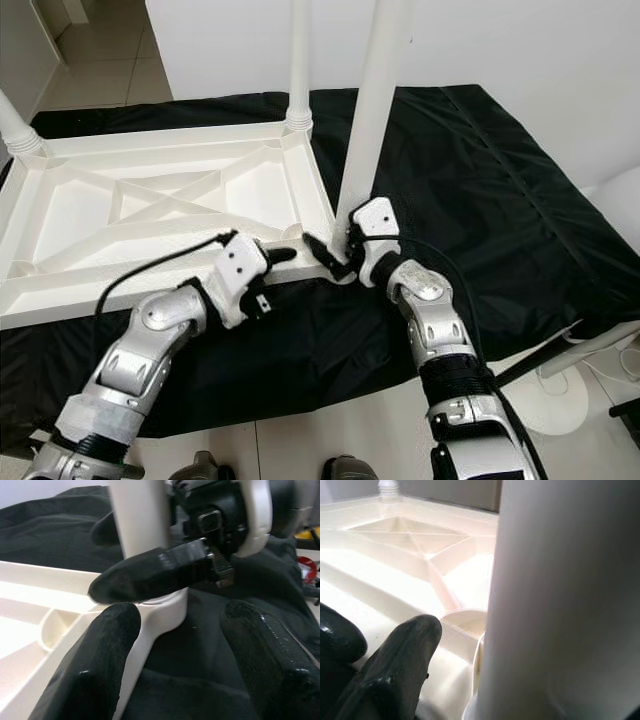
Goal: Building children table
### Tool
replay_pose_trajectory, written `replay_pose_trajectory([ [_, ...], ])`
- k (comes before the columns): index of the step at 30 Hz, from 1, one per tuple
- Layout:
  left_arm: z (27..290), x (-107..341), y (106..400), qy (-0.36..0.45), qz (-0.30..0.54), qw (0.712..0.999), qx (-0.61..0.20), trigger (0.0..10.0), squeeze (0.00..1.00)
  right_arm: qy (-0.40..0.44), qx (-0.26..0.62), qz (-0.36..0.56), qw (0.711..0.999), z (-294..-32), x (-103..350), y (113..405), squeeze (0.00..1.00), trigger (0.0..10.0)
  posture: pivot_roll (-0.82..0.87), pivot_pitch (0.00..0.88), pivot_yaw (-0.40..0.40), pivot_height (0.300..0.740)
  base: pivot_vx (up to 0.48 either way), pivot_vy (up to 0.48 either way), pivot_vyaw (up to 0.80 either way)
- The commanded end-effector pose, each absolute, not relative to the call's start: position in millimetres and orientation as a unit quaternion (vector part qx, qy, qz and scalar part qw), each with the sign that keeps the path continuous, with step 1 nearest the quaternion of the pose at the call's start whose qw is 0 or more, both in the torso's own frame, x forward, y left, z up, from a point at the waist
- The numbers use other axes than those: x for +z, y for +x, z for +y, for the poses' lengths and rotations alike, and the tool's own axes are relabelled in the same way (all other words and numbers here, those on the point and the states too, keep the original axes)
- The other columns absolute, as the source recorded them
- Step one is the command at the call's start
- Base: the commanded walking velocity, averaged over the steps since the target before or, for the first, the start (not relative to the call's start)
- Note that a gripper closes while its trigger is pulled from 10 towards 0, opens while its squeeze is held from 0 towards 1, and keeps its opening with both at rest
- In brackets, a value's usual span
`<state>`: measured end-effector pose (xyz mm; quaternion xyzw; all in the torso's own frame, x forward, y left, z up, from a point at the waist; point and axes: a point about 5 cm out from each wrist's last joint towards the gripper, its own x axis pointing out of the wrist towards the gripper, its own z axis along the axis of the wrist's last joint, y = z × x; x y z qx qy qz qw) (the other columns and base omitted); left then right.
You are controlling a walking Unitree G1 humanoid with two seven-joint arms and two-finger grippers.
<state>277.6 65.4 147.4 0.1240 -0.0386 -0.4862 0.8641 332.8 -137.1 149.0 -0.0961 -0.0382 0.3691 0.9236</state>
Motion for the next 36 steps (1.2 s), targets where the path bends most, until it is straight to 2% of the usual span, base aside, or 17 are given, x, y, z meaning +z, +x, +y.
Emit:
replay_pose_trajectory([
  [1,63.7,147.9,275.2,0.132,-0.042,0.859,-0.492,10.0,0.00,-0.110,0.389,-0.028,0.914,-134.4,145.8,333.9,0.00,6.7,-0.04,0.033,0.004,0.740,0.000,0.000,0.00],
  [3,63.7,147.9,275.2,0.132,-0.042,0.859,-0.492,10.0,0.00,-0.110,0.389,-0.028,0.914,-134.4,145.8,333.9,0.00,6.7,-0.04,0.033,0.004,0.740,0.000,0.000,0.00],
  [4,62.9,148.6,275.4,0.133,-0.043,0.860,-0.491,10.0,0.00,-0.114,0.394,-0.011,0.912,-140.9,140.1,335.7,0.00,0.0,-0.03,0.030,-0.001,0.740,0.000,0.000,0.00],
  [16,63.9,151.0,273.3,0.130,-0.039,0.860,-0.492,10.0,0.00,-0.101,0.377,-0.001,0.921,-150.7,131.2,332.9,0.00,0.0,-0.03,0.040,0.001,0.740,0.000,0.000,0.00],
  [17,63.6,151.1,273.2,0.130,-0.039,0.860,-0.492,10.0,0.00,-0.094,0.367,-0.002,0.926,-149.9,131.8,332.6,0.00,10.0,-0.03,0.042,0.000,0.740,0.000,0.000,0.00],
  [20,63.4,151.3,273.3,0.130,-0.039,0.860,-0.492,10.0,0.00,-0.088,0.355,-0.002,0.931,-149.5,132.0,333.2,0.00,10.0,-0.03,0.042,0.000,0.740,0.000,0.000,0.00],
  [23,63.0,150.3,271.9,0.129,-0.038,0.860,-0.493,10.0,0.00,-0.071,0.293,-0.013,0.954,-144.4,135.0,332.7,0.00,10.0,-0.04,0.051,-0.002,0.740,0.000,0.000,0.00],
  [28,62.7,149.0,269.4,0.128,-0.035,0.859,-0.495,10.0,0.00,-0.047,0.259,-0.031,0.964,-133.9,137.6,326.4,0.00,10.0,-0.03,0.057,-0.008,0.740,0.000,0.000,0.00],
  [36,63.0,147.9,266.7,0.126,-0.032,0.860,-0.494,10.0,0.00,-0.001,0.134,-0.022,0.991,-119.1,129.7,316.0,0.00,10.0,-0.03,0.060,-0.012,0.740,0.000,0.000,0.00],
])
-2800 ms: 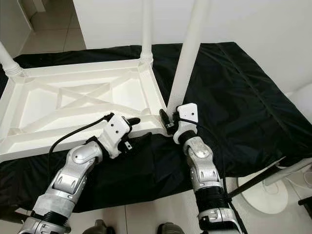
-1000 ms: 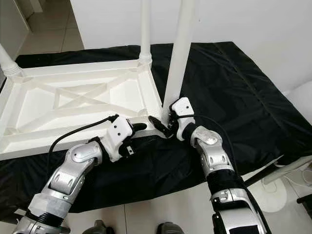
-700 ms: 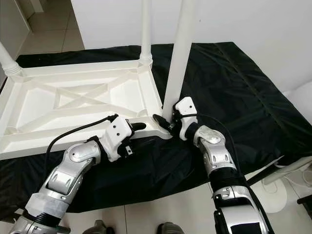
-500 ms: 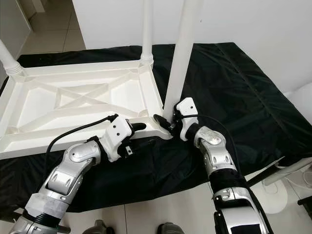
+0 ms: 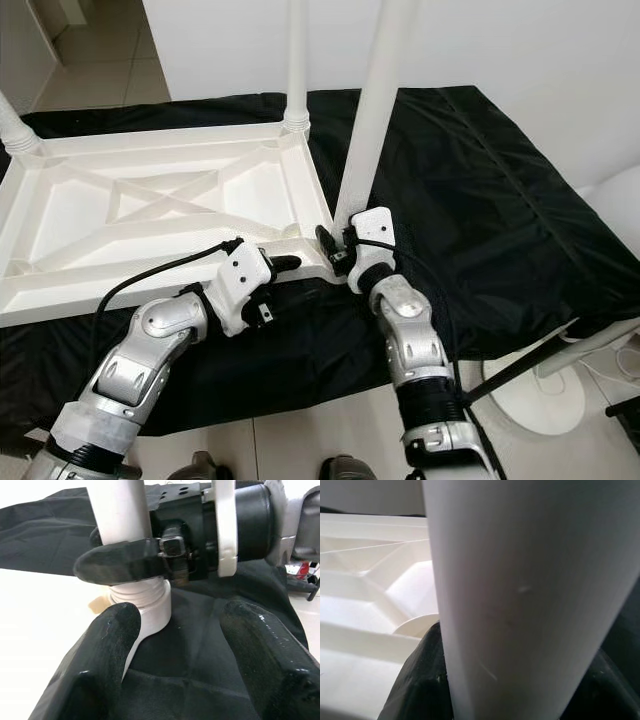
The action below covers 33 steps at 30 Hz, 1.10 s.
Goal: Building children table
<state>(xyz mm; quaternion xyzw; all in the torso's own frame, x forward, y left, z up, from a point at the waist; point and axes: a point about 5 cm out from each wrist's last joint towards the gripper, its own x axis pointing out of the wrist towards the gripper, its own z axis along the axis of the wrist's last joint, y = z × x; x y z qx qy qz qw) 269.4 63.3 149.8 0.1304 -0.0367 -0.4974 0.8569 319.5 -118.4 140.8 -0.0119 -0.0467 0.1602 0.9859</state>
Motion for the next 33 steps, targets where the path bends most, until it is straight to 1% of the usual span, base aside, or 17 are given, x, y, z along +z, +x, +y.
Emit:
replay_pose_trajectory([
  [1,63.0,147.9,266.7,0.126,-0.032,0.860,-0.494,10.0,0.00,-0.001,0.134,-0.022,0.991,-119.1,129.7,316.0,0.00,10.0,-0.03,0.060,-0.012,0.740,0.000,0.000,0.00],
  [3,63.3,147.4,266.2,0.127,-0.031,0.859,-0.494,10.0,0.00,0.007,0.109,-0.018,0.994,-105.8,123.1,307.3,0.00,10.0,-0.03,0.059,-0.011,0.740,0.000,0.000,0.00],
  [4,63.3,147.4,266.2,0.127,-0.031,0.859,-0.494,10.0,0.00,0.007,0.109,-0.018,0.994,-105.8,123.1,307.3,0.00,10.0,-0.03,0.059,-0.011,0.740,0.000,0.000,0.00],
  [5,63.8,147.1,265.8,0.127,-0.030,0.859,-0.495,10.0,0.00,0.020,0.097,-0.014,0.995,-96.1,122.1,301.9,0.00,10.0,-0.03,0.059,-0.010,0.740,0.000,0.000,0.00],
  [7,63.9,147.1,265.7,0.127,-0.029,0.859,-0.494,10.0,0.00,0.023,0.099,-0.017,0.995,-90.9,123.9,300.1,0.00,10.0,-0.03,0.059,-0.009,0.740,0.000,0.000,0.00],
  [10,63.8,146.9,265.3,0.125,-0.028,0.859,-0.495,10.0,0.00,0.023,0.100,-0.021,0.994,-85.5,126.5,297.7,0.00,10.0,-0.03,0.058,-0.009,0.740,0.000,0.000,0.00],
  [14,63.5,146.5,265.0,0.125,-0.027,0.859,-0.496,10.0,0.00,0.022,0.099,-0.021,0.995,-85.5,127.6,297.5,0.00,10.0,-0.03,0.056,-0.008,0.740,0.000,0.000,0.00],
  [15,63.1,146.3,264.8,0.126,-0.027,0.858,-0.497,10.0,0.00,0.022,0.094,-0.021,0.995,-88.1,128.9,297.7,1.00,10.0,-0.04,0.053,-0.008,0.740,0.000,0.000,0.00],
  [21,62.4,146.9,265.6,0.127,-0.028,0.857,-0.498,10.0,0.00,0.022,0.089,-0.030,0.995,-94.5,132.7,297.2,1.00,10.0,-0.04,0.049,-0.008,0.740,0.000,0.000,0.00],
  [25,62.3,146.6,265.4,0.128,-0.028,0.857,-0.498,10.0,0.00,0.019,0.103,-0.040,0.994,-100.1,136.1,295.7,1.00,10.0,-0.04,0.046,-0.009,0.740,0.000,0.000,0.00],
  [26,62.5,146.4,265.1,0.128,-0.028,0.857,-0.498,10.0,0.00,0.017,0.120,-0.043,0.992,-102.1,137.1,294.9,0.00,10.0,-0.04,0.046,-0.009,0.740,0.000,0.000,0.00],
  [28,62.6,146.3,264.9,0.127,-0.027,0.857,-0.498,10.0,0.00,0.015,0.134,-0.045,0.990,-104.2,137.7,294.2,0.00,10.0,-0.04,0.046,-0.009,0.740,0.000,0.000,0.00],
  [30,62.5,146.4,265.5,0.127,-0.027,0.858,-0.498,10.0,0.00,0.008,0.183,-0.049,0.982,-111.7,139.8,294.6,0.00,10.0,-0.04,0.045,-0.011,0.740,0.000,0.000,0.00],
  [33,62.4,146.5,265.9,0.127,-0.027,0.858,-0.497,10.0,0.00,0.006,0.204,-0.050,0.978,-115.1,140.9,295.5,0.00,10.0,-0.04,0.043,-0.009,0.740,0.000,0.000,0.00],
])
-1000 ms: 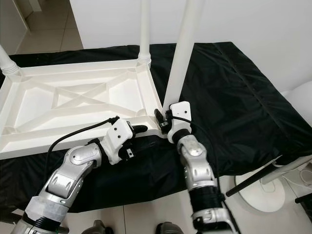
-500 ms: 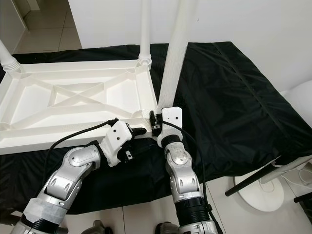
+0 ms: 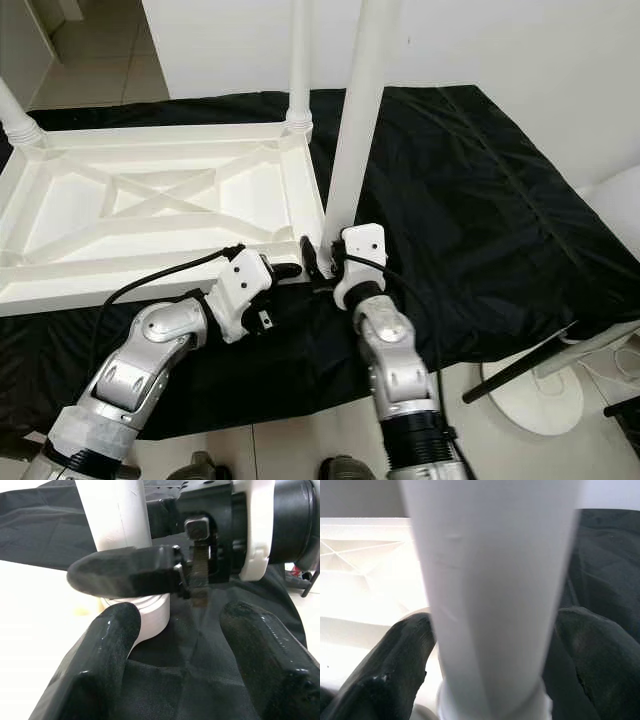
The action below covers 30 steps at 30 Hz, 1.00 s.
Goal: Building children table
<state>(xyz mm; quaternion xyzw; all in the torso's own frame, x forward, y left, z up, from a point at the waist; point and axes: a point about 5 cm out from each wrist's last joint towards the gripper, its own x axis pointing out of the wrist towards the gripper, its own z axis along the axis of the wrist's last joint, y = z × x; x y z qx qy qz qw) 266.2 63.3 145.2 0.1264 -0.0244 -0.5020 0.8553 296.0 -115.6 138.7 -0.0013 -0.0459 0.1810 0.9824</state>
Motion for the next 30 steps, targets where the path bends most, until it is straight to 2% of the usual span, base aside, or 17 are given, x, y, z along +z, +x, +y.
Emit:
replay_pose_trajectory([
  [1,62.4,146.5,265.9,0.127,-0.027,0.858,-0.497,10.0,0.00,0.006,0.204,-0.050,0.978,-115.1,140.9,295.5,0.00,10.0,-0.04,0.043,-0.009,0.740,0.000,0.000,0.00],
  [4,62.4,146.5,265.9,0.127,-0.027,0.858,-0.497,10.0,0.00,0.006,0.204,-0.050,0.978,-115.1,140.9,295.5,0.00,10.0,-0.04,0.043,-0.009,0.740,0.000,0.000,0.00],
  [7,61.7,148.0,266.8,0.127,-0.029,0.857,-0.498,10.0,0.00,-0.032,0.283,-0.058,0.957,-129.1,146.0,305.3,0.00,10.0,-0.04,0.038,-0.009,0.740,0.000,0.000,0.00],
  [13,62.4,147.1,264.4,0.119,-0.019,0.853,-0.507,10.0,0.00,-0.061,0.358,-0.044,0.931,-133.1,148.0,320.4,0.00,10.0,-0.03,0.034,-0.013,0.740,0.000,0.000,0.00],
  [22,66.1,144.6,260.0,0.120,-0.007,0.848,-0.516,10.0,0.00,-0.098,0.405,-0.019,0.909,-132.1,143.0,328.8,0.00,10.0,-0.02,0.037,-0.018,0.740,0.000,0.000,0.00],
  [23,67.5,144.7,260.4,0.121,-0.006,0.849,-0.514,10.0,0.00,-0.100,0.410,-0.015,0.906,-133.2,142.4,329.6,0.00,7.5,-0.01,0.037,-0.021,0.740,0.000,0.000,0.00],
  [24,68.7,145.0,261.0,0.122,-0.006,0.850,-0.512,10.0,0.00,-0.103,0.415,-0.013,0.904,-134.6,141.9,330.8,0.00,4.0,-0.01,0.038,-0.022,0.740,0.000,0.000,0.00],
  [25,69.6,145.3,261.5,0.123,-0.006,0.851,-0.510,10.0,0.00,-0.105,0.418,-0.013,0.902,-135.9,141.7,331.8,0.00,4.0,-0.01,0.038,-0.022,0.740,0.000,0.000,0.00],
  [26,70.5,145.6,262.1,0.124,-0.006,0.852,-0.508,10.0,0.00,-0.110,0.417,-0.013,0.902,-137.7,141.2,333.1,0.00,0.0,-0.01,0.038,-0.022,0.740,0.000,0.000,0.00],
  [30,71.3,146.1,263.1,0.126,-0.007,0.853,-0.506,10.0,0.00,-0.111,0.415,-0.011,0.903,-141.2,140.4,335.3,0.00,0.0,-0.01,0.039,-0.023,0.740,0.000,0.000,0.00],
])
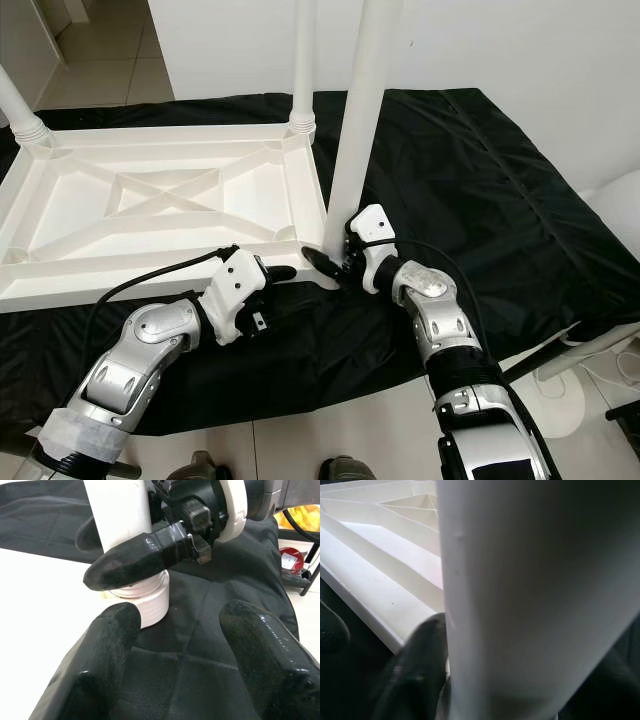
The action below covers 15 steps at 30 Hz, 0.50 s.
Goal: Building children table
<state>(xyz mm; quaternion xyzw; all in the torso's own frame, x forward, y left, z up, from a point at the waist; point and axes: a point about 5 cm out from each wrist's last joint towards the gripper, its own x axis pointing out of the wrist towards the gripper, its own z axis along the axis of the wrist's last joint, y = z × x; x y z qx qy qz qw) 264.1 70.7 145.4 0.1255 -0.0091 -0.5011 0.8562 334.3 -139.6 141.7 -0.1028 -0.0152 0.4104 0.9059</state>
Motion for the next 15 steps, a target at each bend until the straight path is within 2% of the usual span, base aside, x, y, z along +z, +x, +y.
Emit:
replay_pose_trajectory([
  [1,71.3,146.1,263.1,0.126,-0.007,0.853,-0.506,10.0,0.00,-0.111,0.415,-0.011,0.903,-141.2,140.4,335.3,0.00,0.0,-0.01,0.039,-0.023,0.740,0.000,0.000,0.00],
  [5,71.0,146.6,263.8,0.127,-0.006,0.854,-0.504,10.0,0.00,-0.102,0.404,-0.013,0.909,-144.9,137.5,335.0,0.00,0.0,-0.01,0.046,-0.025,0.740,0.000,0.000,0.00],
  [6,70.9,146.7,263.7,0.127,-0.006,0.854,-0.504,10.0,0.00,-0.102,0.396,-0.013,0.912,-146.0,136.4,335.4,0.00,0.6,-0.01,0.046,-0.025,0.740,0.000,0.000,0.00],
  [9,70.9,146.7,263.7,0.127,-0.006,0.854,-0.504,10.0,0.00,-0.102,0.396,-0.013,0.912,-146.0,136.4,335.4,0.00,0.6,-0.01,0.046,-0.025,0.740,0.000,0.000,0.00],
  [10,70.7,146.7,263.5,0.126,-0.006,0.854,-0.504,10.0,0.00,-0.097,0.386,-0.013,0.917,-146.4,136.0,335.4,0.00,10.0,-0.02,0.048,-0.026,0.740,0.000,0.000,0.00],
  [13,69.5,146.1,262.8,0.125,-0.005,0.854,-0.506,10.0,0.00,-0.093,0.316,-0.018,0.944,-147.3,135.6,336.4,0.00,10.0,-0.02,0.052,-0.023,0.740,0.000,0.000,0.00],
  [15,69.4,146.1,262.6,0.125,-0.005,0.853,-0.506,10.0,0.00,-0.089,0.304,-0.018,0.948,-147.6,135.3,336.6,0.00,10.0,-0.02,0.058,-0.020,0.740,0.000,0.000,0.00],
])
